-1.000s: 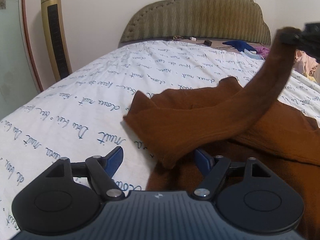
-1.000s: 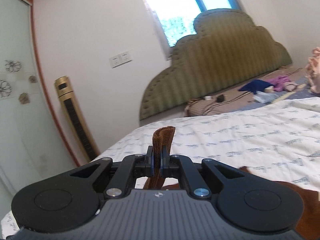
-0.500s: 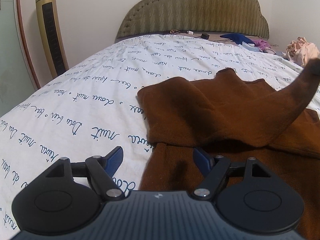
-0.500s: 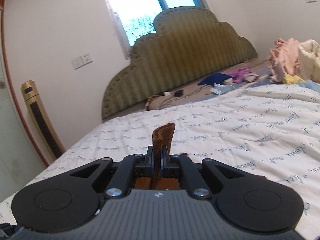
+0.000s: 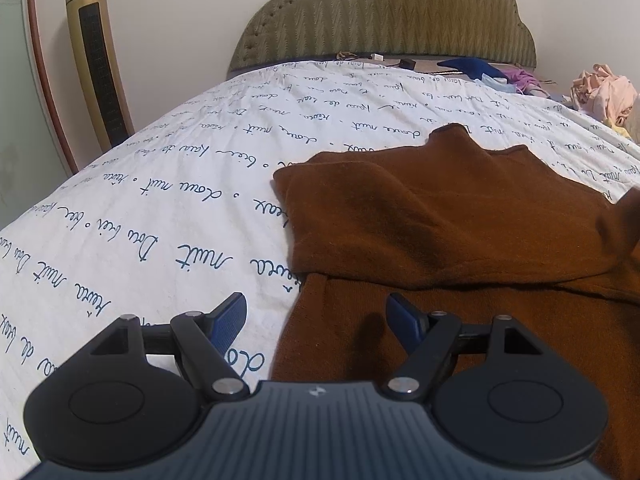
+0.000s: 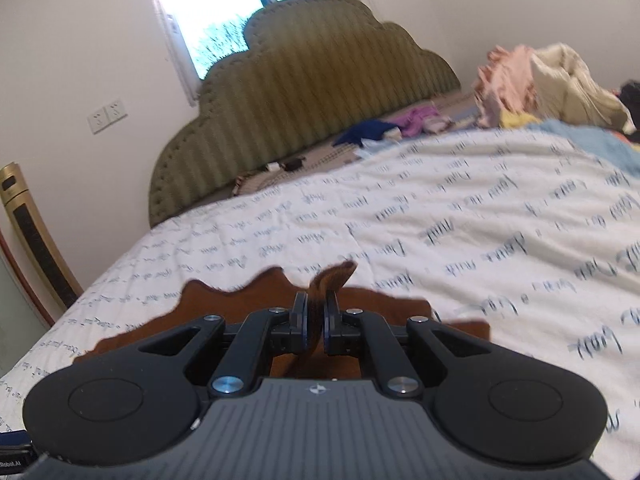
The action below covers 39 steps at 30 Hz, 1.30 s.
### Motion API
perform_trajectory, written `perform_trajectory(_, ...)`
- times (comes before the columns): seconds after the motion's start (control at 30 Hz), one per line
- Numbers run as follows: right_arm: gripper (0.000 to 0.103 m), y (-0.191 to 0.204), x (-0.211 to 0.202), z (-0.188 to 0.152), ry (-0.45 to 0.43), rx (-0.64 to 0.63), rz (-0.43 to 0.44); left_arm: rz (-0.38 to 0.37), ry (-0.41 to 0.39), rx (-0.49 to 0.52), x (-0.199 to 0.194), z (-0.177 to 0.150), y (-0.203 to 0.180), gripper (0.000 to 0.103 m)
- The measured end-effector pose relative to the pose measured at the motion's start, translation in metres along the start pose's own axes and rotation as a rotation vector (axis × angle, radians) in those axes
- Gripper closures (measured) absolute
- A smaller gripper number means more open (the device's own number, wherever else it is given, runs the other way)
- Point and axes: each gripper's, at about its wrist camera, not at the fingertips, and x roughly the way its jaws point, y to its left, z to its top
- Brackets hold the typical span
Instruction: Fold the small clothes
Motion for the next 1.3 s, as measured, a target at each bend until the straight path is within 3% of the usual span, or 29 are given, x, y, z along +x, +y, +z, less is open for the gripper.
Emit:
perform_trajectory(0.3, 0.094, -0.019, 0.003, -0.01, 0.053, 0.054, -0.039, -0.01, 0.0, 0.001, -0.002, -0.002, -0.002, 0.026)
perform_trajectory(0.33, 0.092, -0.024, 0.002, -0.01, 0.05, 0.082, -0.052, -0.014, -0.002, -0.001, -0.003, -0.002, -0.001, 0.026)
perform_trajectory(0.37, 0.081, -0.031, 0.0, -0.01, 0.053, 0.123, -0.053, -0.016, -0.004, -0.001, -0.004, -0.002, -0.001, 0.026)
perform_trajectory(0.4, 0.077, -0.04, -0.001, -0.01, 0.061, 0.172, -0.042, -0.018, -0.006, -0.001, -0.005, -0.002, -0.001, 0.026)
perform_trajectory(0.53, 0.072, -0.059, -0.002, -0.017, 0.124, 0.307, 0.006, -0.025, -0.011, -0.008, -0.006, -0.001, -0.001, 0.026)
perform_trajectory(0.77, 0.055, -0.059, 0.024, -0.018, 0.16, 0.313, -0.012, -0.04, -0.014, 0.0, -0.007, 0.002, -0.01, 0.026)
perform_trajectory(0.83, 0.055, -0.057, 0.032, -0.016, 0.166, 0.29, -0.013, -0.039, -0.017, 0.008, -0.008, 0.002, -0.012, 0.026)
perform_trajectory(0.9, 0.072, -0.054, 0.037, -0.014, 0.179, 0.263, -0.01, -0.035, -0.021, 0.01, -0.009, 0.002, -0.012, 0.026)
perform_trajectory(0.93, 0.095, -0.051, 0.037, -0.013, 0.182, 0.242, -0.015, -0.031, -0.023, 0.01, -0.009, 0.003, -0.011, 0.026)
perform_trajectory(1.17, 0.094, -0.047, 0.001, -0.002, 0.054, 0.139, -0.055, -0.017, -0.011, 0.0, -0.004, 0.005, -0.007, 0.026)
perform_trajectory(1.3, 0.094, -0.049, 0.002, -0.004, 0.081, 0.088, -0.089, -0.02, 0.002, 0.007, 0.0, 0.003, -0.01, 0.026)
